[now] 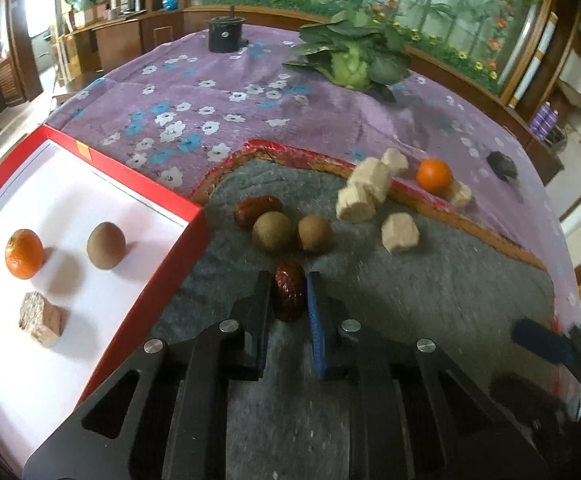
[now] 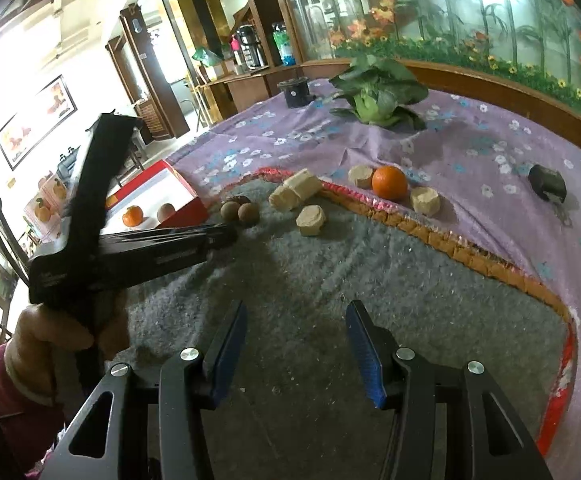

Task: Organize fruits
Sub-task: 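Grasp another beige cube with the right tool while the left tool holds the date, then carry the date with the left tool while the right tool carries the cube into the tray, releasing both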

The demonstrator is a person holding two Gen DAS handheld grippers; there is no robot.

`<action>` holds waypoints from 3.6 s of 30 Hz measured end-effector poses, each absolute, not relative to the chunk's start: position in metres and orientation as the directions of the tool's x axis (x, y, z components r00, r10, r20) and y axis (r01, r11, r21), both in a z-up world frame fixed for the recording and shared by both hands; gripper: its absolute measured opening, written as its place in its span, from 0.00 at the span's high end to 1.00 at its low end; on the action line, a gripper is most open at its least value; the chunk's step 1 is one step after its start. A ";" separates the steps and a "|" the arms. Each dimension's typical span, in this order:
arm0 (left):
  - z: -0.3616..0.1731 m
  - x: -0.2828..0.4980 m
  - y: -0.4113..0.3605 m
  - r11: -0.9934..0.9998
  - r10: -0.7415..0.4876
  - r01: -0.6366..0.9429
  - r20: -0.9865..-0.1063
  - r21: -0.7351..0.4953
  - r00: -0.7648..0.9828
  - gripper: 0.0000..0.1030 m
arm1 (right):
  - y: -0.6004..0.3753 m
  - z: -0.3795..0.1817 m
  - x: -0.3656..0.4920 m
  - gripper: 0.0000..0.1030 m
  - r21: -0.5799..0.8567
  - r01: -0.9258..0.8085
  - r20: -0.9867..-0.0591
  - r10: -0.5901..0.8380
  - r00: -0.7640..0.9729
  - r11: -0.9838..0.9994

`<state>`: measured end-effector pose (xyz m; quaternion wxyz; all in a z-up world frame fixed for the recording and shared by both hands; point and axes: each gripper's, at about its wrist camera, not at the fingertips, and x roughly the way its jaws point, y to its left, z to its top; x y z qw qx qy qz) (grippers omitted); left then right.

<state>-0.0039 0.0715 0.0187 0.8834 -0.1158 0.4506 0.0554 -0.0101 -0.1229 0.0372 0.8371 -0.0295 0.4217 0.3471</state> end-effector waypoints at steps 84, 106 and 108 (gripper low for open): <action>0.030 -0.113 0.256 0.892 0.214 -0.448 -0.818 -0.059 0.534 0.84 | 0.112 0.050 -0.072 0.79 0.167 -0.800 -0.789 0.565 0.242 0.576; 0.056 -0.123 0.222 0.902 0.243 -0.430 -0.780 -0.037 0.576 0.39 | 0.044 0.055 -0.073 0.58 0.180 -0.745 -0.767 0.566 0.303 0.642; 0.059 -0.121 0.214 0.909 0.233 -0.414 -0.776 -0.040 0.587 0.39 | 0.034 0.056 -0.072 0.56 0.165 -0.735 -0.767 0.554 0.323 0.658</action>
